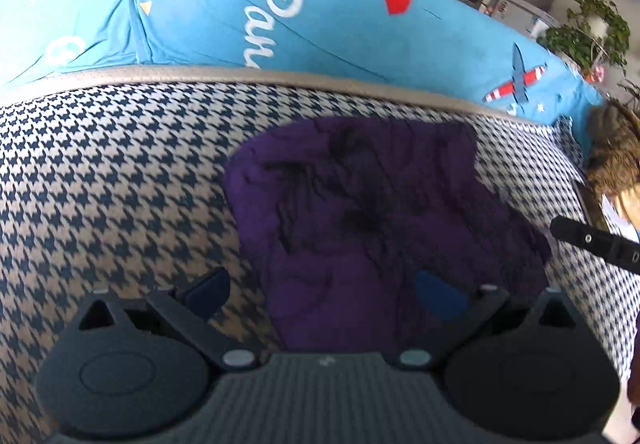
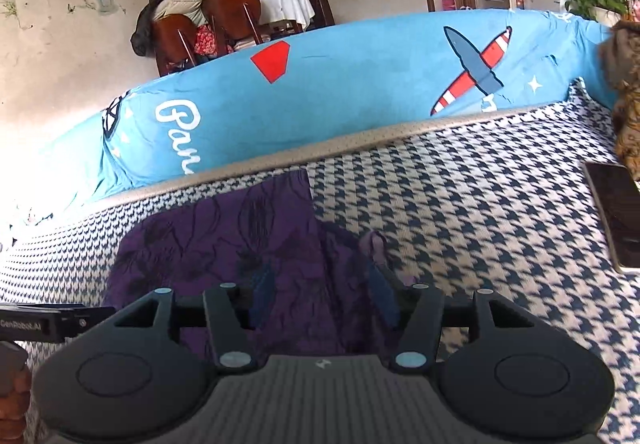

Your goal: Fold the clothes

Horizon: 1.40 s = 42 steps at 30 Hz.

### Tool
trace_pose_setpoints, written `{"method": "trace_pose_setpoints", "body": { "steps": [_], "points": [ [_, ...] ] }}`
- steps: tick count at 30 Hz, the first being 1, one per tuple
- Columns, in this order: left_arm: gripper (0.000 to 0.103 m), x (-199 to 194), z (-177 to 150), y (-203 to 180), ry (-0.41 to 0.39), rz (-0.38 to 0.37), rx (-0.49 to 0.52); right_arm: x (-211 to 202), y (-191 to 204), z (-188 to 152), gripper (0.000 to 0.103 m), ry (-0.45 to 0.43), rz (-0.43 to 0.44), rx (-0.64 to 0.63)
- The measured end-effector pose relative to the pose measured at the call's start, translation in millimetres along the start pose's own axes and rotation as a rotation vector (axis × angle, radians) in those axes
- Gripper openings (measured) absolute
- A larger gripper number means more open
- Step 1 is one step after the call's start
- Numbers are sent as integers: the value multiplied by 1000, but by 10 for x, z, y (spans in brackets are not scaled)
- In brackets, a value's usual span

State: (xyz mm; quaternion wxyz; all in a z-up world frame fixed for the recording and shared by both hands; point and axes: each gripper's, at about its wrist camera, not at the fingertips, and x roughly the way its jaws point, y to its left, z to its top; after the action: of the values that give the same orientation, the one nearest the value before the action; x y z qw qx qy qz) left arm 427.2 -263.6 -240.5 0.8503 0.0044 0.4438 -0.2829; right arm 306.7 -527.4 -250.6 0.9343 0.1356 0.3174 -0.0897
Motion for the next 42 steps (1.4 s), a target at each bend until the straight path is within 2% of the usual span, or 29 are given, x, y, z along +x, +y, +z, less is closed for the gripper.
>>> {"method": "trace_pose_setpoints", "body": {
  "steps": [3, 9, 11, 14, 17, 21, 28, 36, 42],
  "points": [
    [103, -43, -114, -76, -2, 0, 17, -84, -29, -98, 55, 20, -5, -20],
    [103, -94, -371, -143, 14, 5, 18, 79, 29, -292, 55, 142, -2, -118],
    [103, -79, -460, -152, 31, 7, 14, 173, 41, -350, 55, 180, -49, -145],
    [103, -44, -569, -156, 41, 21, 12, 257, 47, -387, 55, 192, -87, -167],
    [103, -14, -659, -154, 43, 29, 8, 307, 52, -403, 64, 196, -128, -176],
    [103, -52, -719, -125, 35, 26, 11, 319, 45, -393, 64, 191, -145, -176],
    [103, -211, -783, -125, 4, 32, 43, 150, -15, -303, 64, 134, -161, -79],
    [103, -368, -595, 9, -21, -11, 22, 10, -203, -263, 67, 101, -5, 30],
    [103, -319, -447, 266, 7, -40, -60, 63, -261, -300, 67, 136, 43, 62]
  ]
}}
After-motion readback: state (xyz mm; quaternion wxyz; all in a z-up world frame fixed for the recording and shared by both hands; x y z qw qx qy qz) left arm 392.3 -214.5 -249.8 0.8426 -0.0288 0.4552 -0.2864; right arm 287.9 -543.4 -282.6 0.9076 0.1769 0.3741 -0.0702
